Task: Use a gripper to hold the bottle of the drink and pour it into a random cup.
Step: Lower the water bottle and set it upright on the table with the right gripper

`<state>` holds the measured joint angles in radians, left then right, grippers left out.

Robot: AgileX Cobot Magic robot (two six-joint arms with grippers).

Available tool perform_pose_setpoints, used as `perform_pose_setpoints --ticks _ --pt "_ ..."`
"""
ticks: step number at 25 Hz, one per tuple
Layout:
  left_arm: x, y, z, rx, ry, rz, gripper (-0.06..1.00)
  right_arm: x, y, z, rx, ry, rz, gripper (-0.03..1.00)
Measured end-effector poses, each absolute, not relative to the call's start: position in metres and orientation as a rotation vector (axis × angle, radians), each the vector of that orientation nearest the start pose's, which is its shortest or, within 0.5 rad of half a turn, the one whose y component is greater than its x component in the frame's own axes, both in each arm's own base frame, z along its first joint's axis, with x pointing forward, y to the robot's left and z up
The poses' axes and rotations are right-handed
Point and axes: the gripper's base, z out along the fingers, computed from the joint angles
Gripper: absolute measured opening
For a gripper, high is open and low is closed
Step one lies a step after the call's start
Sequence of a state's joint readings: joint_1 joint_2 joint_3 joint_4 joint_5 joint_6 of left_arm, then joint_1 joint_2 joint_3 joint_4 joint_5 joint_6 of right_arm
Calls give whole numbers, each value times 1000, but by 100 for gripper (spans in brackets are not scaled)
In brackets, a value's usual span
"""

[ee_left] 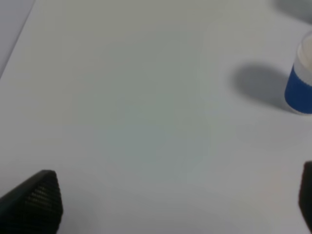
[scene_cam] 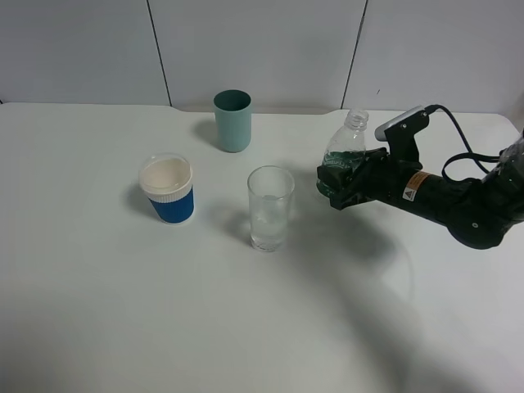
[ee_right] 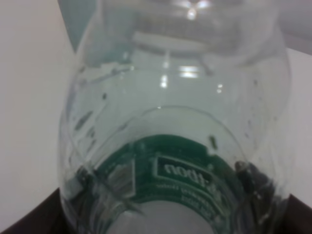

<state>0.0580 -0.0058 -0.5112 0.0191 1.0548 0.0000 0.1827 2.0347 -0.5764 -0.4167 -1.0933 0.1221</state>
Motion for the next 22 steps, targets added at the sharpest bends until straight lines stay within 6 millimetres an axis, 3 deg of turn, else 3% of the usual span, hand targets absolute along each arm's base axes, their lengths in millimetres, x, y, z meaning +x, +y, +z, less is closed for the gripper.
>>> perform_pose_setpoints --ticks 5,13,22 --pt "-7 1 281 -60 2021 59 98 302 89 90 -493 1820 418 58" --pt "-7 1 281 -60 2021 59 98 302 89 91 -488 1812 418 82" --pt "-7 1 281 -60 2021 59 98 303 89 94 -477 1777 428 85"
